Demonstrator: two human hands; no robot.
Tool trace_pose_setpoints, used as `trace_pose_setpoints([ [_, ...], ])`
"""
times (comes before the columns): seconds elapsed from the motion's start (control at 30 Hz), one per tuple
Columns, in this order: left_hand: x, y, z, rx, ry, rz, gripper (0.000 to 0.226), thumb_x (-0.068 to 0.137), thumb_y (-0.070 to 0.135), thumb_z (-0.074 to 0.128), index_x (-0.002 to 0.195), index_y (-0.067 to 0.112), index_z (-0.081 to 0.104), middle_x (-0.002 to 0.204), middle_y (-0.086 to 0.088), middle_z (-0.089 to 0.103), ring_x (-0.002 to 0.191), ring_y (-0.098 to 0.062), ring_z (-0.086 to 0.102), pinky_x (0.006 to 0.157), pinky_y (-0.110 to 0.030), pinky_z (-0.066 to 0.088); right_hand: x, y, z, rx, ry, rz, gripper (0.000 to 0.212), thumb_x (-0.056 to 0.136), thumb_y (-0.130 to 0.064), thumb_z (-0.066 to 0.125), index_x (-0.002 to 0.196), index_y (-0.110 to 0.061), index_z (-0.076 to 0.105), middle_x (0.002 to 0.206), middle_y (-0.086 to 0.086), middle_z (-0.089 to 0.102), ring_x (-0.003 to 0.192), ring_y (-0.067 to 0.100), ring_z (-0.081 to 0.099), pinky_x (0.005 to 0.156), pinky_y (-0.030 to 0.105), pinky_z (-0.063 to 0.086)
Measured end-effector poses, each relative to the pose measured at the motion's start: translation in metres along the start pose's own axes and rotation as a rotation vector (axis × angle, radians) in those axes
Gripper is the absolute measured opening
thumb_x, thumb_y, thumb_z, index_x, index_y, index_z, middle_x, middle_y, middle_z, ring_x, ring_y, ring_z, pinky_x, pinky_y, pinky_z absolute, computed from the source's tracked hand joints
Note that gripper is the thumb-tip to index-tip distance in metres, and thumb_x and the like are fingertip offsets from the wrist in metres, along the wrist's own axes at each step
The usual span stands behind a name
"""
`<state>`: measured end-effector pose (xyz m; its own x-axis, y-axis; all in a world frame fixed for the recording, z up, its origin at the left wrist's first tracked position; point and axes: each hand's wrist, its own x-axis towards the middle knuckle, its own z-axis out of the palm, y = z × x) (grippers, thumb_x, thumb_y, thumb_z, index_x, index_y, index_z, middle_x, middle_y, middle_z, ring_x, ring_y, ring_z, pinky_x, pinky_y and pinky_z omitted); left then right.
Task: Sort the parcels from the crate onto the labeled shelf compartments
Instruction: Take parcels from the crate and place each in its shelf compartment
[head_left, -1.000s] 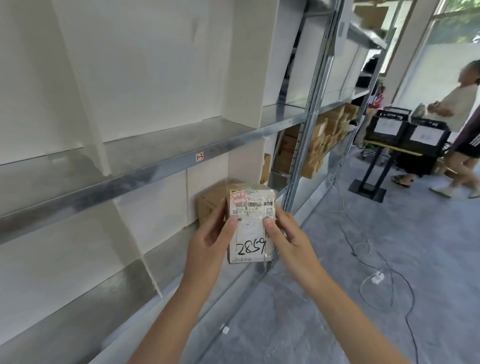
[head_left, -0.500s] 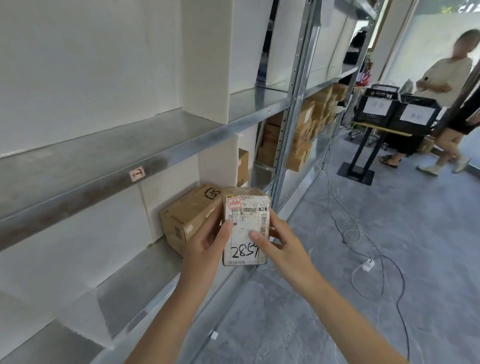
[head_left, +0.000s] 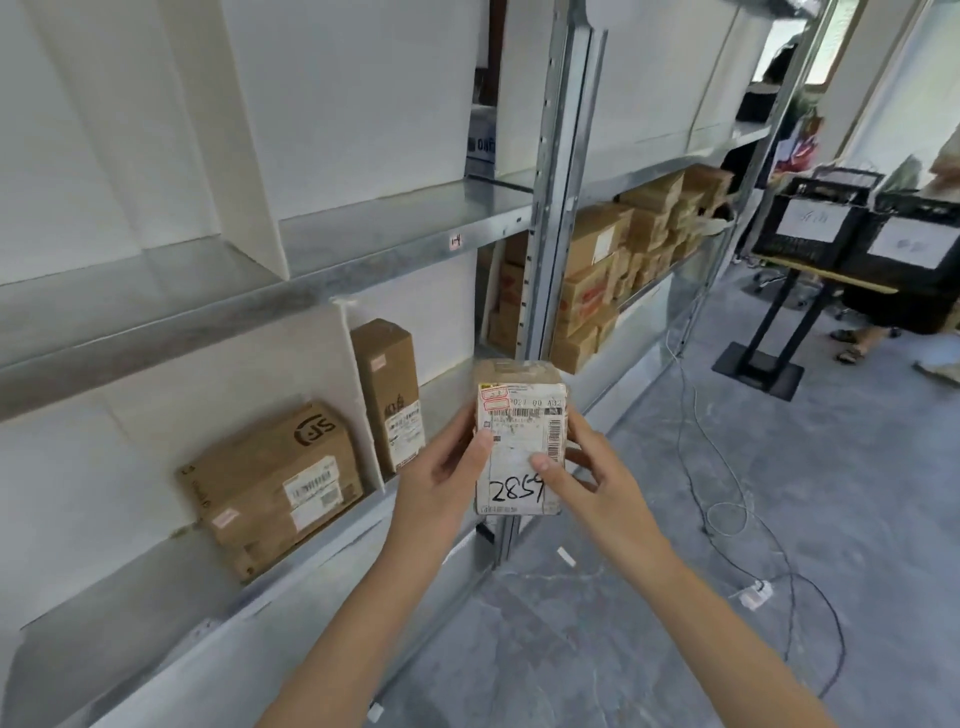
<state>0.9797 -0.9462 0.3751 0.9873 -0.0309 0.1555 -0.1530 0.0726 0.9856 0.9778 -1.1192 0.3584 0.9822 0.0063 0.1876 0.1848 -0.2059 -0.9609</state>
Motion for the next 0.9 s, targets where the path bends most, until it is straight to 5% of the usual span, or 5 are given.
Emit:
trace_pose_setpoints([
  [0.17, 0.021, -0.011, 0.027, -0.002, 0.067, -0.005, 0.044, 0.098, 0.022, 0.057, 0.14, 0.035, 0.051, 0.122, 0.024, 0.065, 0.111, 0.01, 0.06, 0.081, -0.007, 0.048, 0.034, 0.017, -0.026, 0.009, -0.091, -0.019, 0.069, 0.091, -0.034, 0.065, 0.149, -0.05, 0.031, 0.136, -0.005, 0.051, 0.121, -0.004, 0.053, 0.098, 0.011, 0.046],
  [0.3, 0.038, -0.021, 0.037, 0.015, 0.116, -0.014, 0.045, 0.098, 0.022, 0.057, 0.141, 0.033, 0.051, 0.113, 0.032, 0.065, 0.104, 0.015, 0.061, 0.075, -0.005, 0.048, 0.057, 0.033, -0.03, -0.015, -0.145, 0.0, 0.069, 0.091, -0.041, 0.064, 0.149, -0.053, 0.028, 0.138, -0.007, 0.053, 0.126, 0.0, 0.052, 0.093, 0.012, 0.049],
  [0.53, 0.086, -0.047, 0.048, 0.029, 0.104, 0.019, 0.059, 0.095, 0.012, 0.063, 0.147, 0.029, 0.043, 0.133, 0.014, 0.062, 0.12, 0.003, 0.058, 0.088, -0.011, 0.05, 0.115, 0.048, -0.039, -0.028, -0.189, 0.016, 0.086, 0.082, -0.026, 0.079, 0.149, -0.048, 0.03, 0.139, -0.012, 0.051, 0.125, 0.001, 0.051, 0.099, 0.027, 0.052],
  [0.73, 0.147, -0.076, 0.049, -0.002, 0.196, -0.023, 0.065, 0.09, 0.014, 0.07, 0.148, 0.029, 0.043, 0.133, 0.012, 0.063, 0.122, -0.004, 0.059, 0.1, -0.033, 0.053, 0.184, 0.06, -0.037, -0.116, -0.192, 0.059, 0.056, 0.08, -0.028, 0.08, 0.129, -0.032, 0.053, 0.126, -0.011, 0.057, 0.119, 0.007, 0.057, 0.094, 0.022, 0.053],
  [0.9, 0.189, -0.095, 0.042, 0.032, 0.25, -0.047, 0.057, 0.092, 0.02, 0.069, 0.144, 0.031, 0.048, 0.128, 0.016, 0.065, 0.116, 0.001, 0.061, 0.089, -0.019, 0.055, 0.242, 0.081, -0.026, -0.181, -0.28, 0.039, 0.055, 0.082, -0.025, 0.079, 0.132, -0.022, 0.056, 0.122, -0.004, 0.055, 0.113, 0.004, 0.058, 0.097, 0.024, 0.053],
])
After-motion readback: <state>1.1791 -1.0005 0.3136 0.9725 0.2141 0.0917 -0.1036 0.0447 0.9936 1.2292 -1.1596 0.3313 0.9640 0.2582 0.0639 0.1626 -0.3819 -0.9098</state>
